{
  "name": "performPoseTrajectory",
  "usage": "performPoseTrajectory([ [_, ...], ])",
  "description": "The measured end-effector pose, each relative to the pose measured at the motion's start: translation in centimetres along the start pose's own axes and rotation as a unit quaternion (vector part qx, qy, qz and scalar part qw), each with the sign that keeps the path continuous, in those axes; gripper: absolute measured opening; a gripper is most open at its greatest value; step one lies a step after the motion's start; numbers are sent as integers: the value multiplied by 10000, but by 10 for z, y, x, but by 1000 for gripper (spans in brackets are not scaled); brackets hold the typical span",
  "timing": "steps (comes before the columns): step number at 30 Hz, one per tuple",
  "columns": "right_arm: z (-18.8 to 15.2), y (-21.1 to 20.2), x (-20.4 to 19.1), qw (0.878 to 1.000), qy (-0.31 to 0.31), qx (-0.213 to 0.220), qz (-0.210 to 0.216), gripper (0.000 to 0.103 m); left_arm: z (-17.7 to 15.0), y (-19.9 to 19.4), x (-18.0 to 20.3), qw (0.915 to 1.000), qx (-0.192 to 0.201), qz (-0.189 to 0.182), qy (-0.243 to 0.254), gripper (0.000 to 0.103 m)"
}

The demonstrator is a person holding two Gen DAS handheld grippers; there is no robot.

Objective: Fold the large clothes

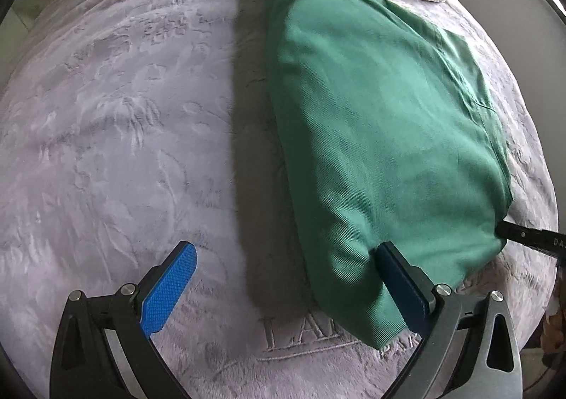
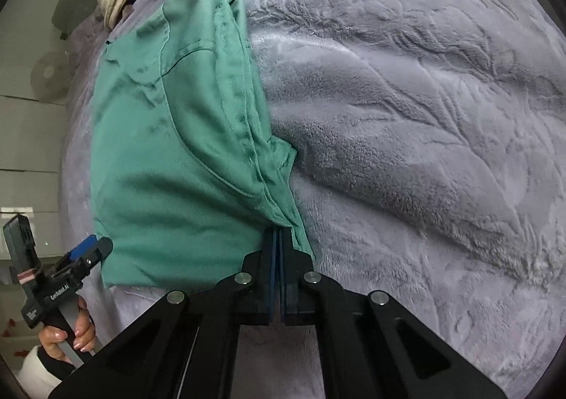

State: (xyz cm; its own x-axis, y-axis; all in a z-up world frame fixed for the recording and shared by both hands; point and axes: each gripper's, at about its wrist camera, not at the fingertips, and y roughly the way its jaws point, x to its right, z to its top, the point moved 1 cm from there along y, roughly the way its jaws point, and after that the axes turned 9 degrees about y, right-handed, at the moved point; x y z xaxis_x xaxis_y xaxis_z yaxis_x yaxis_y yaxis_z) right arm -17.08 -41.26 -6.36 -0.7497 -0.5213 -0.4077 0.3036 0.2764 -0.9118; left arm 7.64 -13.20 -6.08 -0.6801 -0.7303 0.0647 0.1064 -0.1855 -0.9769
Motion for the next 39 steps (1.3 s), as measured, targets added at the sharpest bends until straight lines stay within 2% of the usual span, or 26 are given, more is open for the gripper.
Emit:
performPoseTrajectory([
  [3, -3, -10, 0, 10000, 32, -60, -69, 5, 2, -5, 2, 9999, -53, 89, -11, 102],
  [11, -8, -36, 1, 9998, 173, 33, -130, 5, 3, -13, -2, 9996, -193, 181, 12, 102],
  [23, 4, -30, -23, 9999, 108, 28, -49, 5, 6, -11, -2, 9991, -376, 127, -119, 102],
  [31, 12, -34, -21, 9999, 112, 76, -22, 5, 11, -24, -9, 9989, -131, 338, -305, 102],
  [39, 27, -37, -25, 9999, 25, 144, 13, 5, 21, -21, -11, 9982, -134, 383, -442, 102],
])
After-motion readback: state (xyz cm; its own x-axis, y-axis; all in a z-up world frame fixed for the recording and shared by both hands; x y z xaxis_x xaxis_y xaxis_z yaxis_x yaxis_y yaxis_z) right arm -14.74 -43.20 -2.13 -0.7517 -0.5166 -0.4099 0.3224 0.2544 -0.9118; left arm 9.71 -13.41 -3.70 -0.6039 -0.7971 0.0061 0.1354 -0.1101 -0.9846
